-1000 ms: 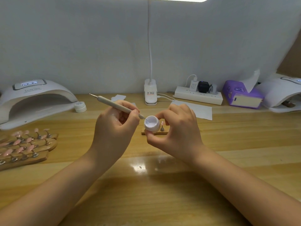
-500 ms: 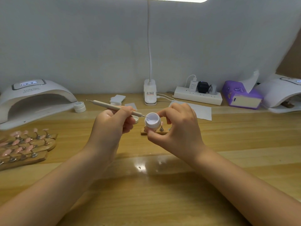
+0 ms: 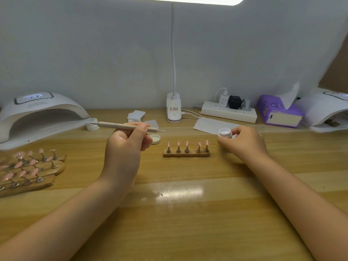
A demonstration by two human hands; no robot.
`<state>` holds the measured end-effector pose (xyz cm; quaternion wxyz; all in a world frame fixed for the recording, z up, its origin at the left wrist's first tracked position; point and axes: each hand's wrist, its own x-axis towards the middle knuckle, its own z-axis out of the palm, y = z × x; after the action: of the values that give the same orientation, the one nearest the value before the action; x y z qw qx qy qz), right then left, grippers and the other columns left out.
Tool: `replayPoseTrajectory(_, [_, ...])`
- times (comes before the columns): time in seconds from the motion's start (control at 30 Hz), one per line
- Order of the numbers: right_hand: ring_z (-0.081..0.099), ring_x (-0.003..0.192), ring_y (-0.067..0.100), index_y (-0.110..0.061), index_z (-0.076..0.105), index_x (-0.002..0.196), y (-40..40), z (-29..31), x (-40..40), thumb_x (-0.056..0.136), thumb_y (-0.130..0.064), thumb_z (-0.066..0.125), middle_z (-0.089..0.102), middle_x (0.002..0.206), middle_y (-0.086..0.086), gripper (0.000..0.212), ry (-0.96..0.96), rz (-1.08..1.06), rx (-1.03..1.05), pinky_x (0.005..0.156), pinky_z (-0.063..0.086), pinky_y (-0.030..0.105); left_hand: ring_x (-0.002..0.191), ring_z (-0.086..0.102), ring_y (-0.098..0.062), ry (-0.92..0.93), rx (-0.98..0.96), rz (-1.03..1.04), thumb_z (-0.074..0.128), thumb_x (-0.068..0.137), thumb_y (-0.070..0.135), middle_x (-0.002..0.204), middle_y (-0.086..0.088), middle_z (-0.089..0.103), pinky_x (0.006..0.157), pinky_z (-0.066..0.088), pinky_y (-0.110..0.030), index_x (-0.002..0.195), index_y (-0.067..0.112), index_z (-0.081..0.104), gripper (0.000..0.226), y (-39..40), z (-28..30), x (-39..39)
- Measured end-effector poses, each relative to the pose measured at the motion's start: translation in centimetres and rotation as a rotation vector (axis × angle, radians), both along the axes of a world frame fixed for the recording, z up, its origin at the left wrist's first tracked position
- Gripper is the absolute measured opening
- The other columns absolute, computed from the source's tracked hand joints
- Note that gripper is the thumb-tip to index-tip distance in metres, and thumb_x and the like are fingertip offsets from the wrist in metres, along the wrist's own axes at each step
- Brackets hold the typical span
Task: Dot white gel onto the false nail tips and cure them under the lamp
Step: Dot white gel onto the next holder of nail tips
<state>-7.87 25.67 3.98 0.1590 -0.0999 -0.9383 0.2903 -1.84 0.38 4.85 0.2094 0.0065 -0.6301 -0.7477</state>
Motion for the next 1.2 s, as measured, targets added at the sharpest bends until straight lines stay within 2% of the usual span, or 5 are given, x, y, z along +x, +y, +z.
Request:
replayPoseTrajectory(0.37, [0.048,0.114,0.025,-0.018,0.051,0.128,-0.4,0.4,-0.7,0.078,-0.039,0.064,0.055,0.117,0.004,0.056,-0.078,0.054,0.134,0.093,0.046,0.041,0.065,0.057,-0.008,0.034,0.037,0.023,0.057,0.095,0.017,0.061,0.005,0.061,0.068,0.046,-0.025,0.082,0.017,0.067,0.016,-0.2,-1.5,-0.7])
replayPoseTrajectory(0.57, [0.053,0.062,0.006,-0.02,0.068,0.075,-7.4,1.7,3.2,0.083,-0.036,0.06,0.058,0.064,-0.01,0.02,0.184,0.425,0.148,0.057,0.049,0.031,0.059,0.055,-0.006,0.012,0.114,0.085,0.057,0.093,0.018,0.056,0.007,0.059,0.067,0.044,-0.027,0.084,0.014,0.065,0.012,-0.8,-2.0,-1.6])
replayPoseTrajectory(0.67, [0.062,0.081,0.018,-0.018,0.073,0.09,-9.9,0.1,3.8,0.087,-0.039,0.052,0.07,0.084,-0.001,0.029,0.092,0.474,0.306,0.077,0.054,0.037,0.059,0.055,-0.005,0.016,0.123,0.096,0.058,0.093,0.019,0.056,0.008,0.059,0.067,0.044,-0.027,0.085,0.014,0.064,0.011,-1.0,-2.2,-1.8])
replayPoseTrajectory(0.93, [0.06,0.096,0.021,-0.026,0.062,0.116,-10.4,-2.4,2.8,0.093,-0.037,0.044,0.068,0.101,-0.005,0.031,0.079,0.496,0.367,0.069,0.046,0.031,0.06,0.058,-0.003,0.036,0.057,0.086,0.056,0.095,0.018,0.057,0.009,0.06,0.06,0.049,-0.017,0.087,0.013,0.064,0.013,-0.2,-2.7,-1.7])
replayPoseTrajectory(1.2, [0.061,0.087,0.021,-0.025,0.069,0.103,-10.3,-2.6,2.8,0.096,-0.037,0.041,0.07,0.088,-0.003,0.031,0.088,0.484,0.332,0.078,0.051,0.034,0.061,0.059,0.0,0.033,0.026,0.097,0.056,0.095,0.018,0.056,0.01,0.061,0.06,0.049,-0.013,0.087,0.013,0.064,0.013,0.0,-2.7,-1.3])
